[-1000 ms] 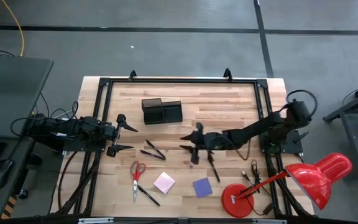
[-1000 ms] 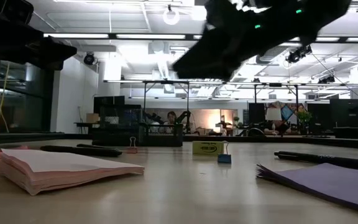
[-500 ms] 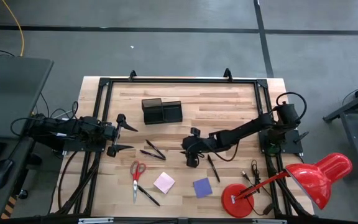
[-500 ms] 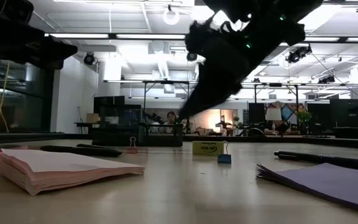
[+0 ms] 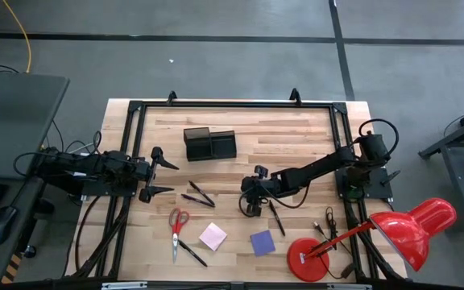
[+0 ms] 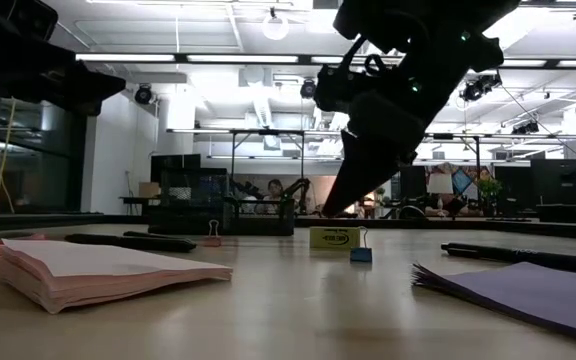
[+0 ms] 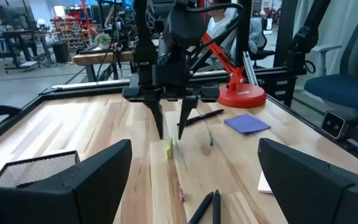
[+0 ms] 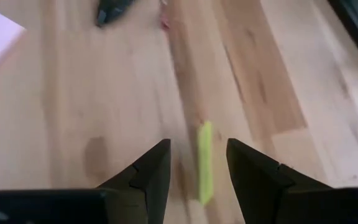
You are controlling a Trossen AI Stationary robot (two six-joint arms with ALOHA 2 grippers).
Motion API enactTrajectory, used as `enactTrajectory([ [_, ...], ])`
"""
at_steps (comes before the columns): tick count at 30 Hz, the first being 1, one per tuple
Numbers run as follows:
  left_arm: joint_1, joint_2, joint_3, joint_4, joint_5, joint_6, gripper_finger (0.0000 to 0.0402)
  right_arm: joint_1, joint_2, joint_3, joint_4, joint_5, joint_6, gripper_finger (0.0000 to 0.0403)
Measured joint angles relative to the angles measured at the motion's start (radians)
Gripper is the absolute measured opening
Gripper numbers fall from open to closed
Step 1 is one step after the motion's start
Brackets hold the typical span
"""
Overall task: Pick and place office supplies into organizer
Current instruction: Put the yellow eraser into the black desk organizer
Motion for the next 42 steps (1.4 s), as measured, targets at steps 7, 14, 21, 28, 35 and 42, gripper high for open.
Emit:
enactTrajectory([
  [7,0.000,0.000,0.000,0.000,0.006,-0.007,0.0335,-0.002,0.000,0.000,-0.032,0.013,0.019,0.0151],
  [14,0.000,0.000,0.000,0.000,0.009,-0.007,0.0335,-0.002,0.000,0.000,-0.023,0.004,0.038,0.0148],
  [21,0.000,0.000,0.000,-0.001,0.011,-0.008,0.0335,-0.001,0.002,0.000,-0.021,0.000,0.044,0.0145],
  [28,0.000,0.000,0.000,-0.001,0.011,-0.008,0.0335,0.000,0.011,0.000,-0.016,0.006,0.056,0.0145],
  [35,0.000,0.001,0.000,-0.002,0.011,-0.014,0.0335,0.000,0.041,-0.001,-0.021,0.004,0.061,0.0143],
  [42,0.000,0.001,0.000,-0.001,0.011,-0.014,0.0335,0.000,0.051,-0.001,-0.031,0.001,0.069,0.0117],
])
